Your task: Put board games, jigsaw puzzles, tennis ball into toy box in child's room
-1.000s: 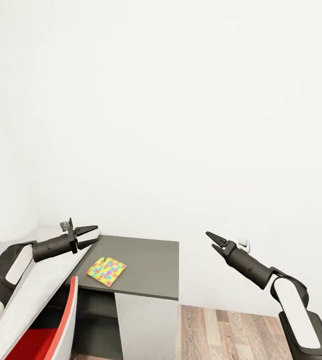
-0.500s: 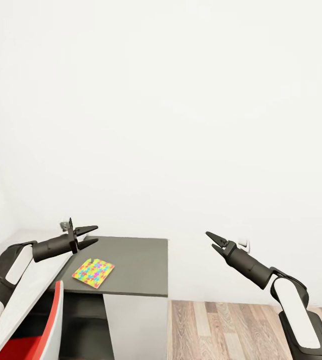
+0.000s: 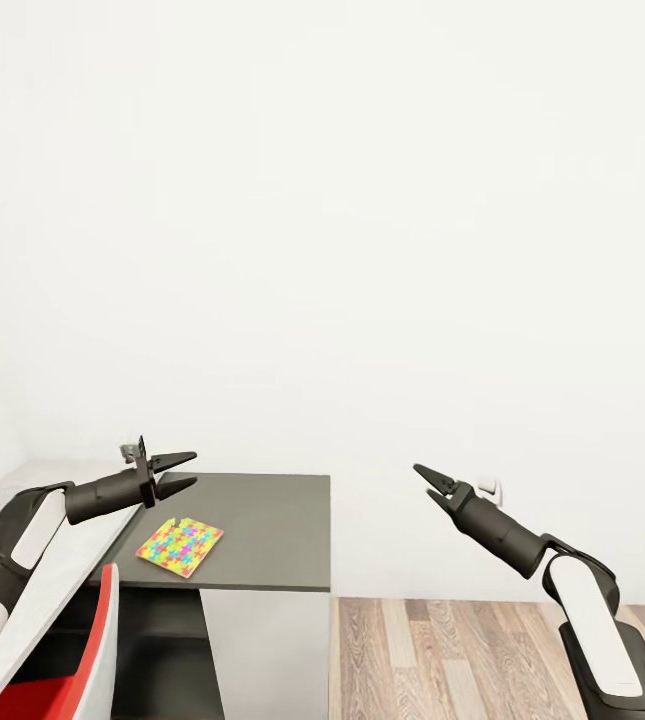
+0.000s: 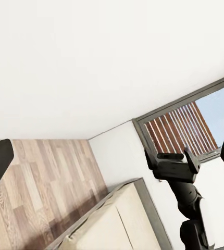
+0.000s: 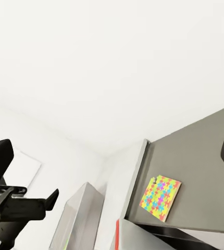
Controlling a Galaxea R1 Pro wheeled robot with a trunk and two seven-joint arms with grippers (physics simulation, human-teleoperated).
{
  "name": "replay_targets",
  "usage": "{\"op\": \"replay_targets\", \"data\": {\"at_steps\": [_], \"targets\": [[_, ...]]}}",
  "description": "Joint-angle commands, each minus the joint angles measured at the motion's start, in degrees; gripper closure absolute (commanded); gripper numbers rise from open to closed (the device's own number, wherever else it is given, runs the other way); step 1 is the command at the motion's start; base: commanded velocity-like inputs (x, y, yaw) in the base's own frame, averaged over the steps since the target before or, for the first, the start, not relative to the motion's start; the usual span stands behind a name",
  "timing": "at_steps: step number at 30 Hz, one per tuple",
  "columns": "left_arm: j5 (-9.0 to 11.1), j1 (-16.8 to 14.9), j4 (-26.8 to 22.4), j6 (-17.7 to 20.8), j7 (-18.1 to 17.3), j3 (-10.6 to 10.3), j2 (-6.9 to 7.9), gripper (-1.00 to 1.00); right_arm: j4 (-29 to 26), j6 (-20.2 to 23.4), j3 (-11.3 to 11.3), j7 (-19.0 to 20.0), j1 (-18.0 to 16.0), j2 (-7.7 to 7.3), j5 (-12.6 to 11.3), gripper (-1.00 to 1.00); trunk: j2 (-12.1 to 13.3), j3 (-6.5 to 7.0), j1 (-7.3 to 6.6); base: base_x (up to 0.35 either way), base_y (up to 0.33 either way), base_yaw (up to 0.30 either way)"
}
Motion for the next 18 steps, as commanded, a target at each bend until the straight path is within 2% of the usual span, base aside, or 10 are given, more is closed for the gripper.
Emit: {"op": "replay_targets", "data": {"at_steps": [1, 3, 6, 7, 11, 18], "targets": [[-0.15, -0.02, 0.03, 0.22, -0.21, 0.04, 0.0, -1.0, 0.08, 0.28, -0.11, -0.52, -0.04, -0.06, 0.18, -1.0, -0.04, -0.03, 0.02, 0.0, 0.0, -0.002], [-0.21, -0.02, 0.03, 0.21, -0.19, 0.04, 0.0, -1.0, 0.53, 0.28, -0.15, -2.99, -0.06, -0.18, 0.34, -1.0, -0.04, -0.03, 0.02, 0.0, 0.0, -0.001], [-0.25, -0.02, 0.03, 0.21, -0.15, 0.04, 0.0, -1.0, 1.99, 0.4, -0.59, -10.98, -0.02, -0.41, 0.58, -1.0, -0.04, -0.03, 0.02, 0.0, 0.0, 0.0], [-0.26, -0.02, 0.03, 0.21, -0.14, 0.04, 0.0, -1.0, 2.37, 0.48, -1.15, -14.26, -0.01, -0.54, 0.62, -1.0, -0.04, -0.03, 0.02, 0.0, 0.0, 0.0], [-0.34, -0.02, 0.03, 0.14, -0.13, 0.07, 0.0, -1.0, 2.9, 0.59, -3.86, -22.19, 0.01, -0.85, 0.67, -1.0, -0.04, -0.03, 0.02, 0.0, 0.0, 0.0], [-0.36, -0.02, 0.03, 0.05, -0.05, 0.05, -0.01, -1.0, 3.7, 0.72, -8.82, -23.95, 0.02, -0.95, 0.47, -1.0, -0.04, -0.03, 0.02, 0.0, 0.0, 0.0]]}}
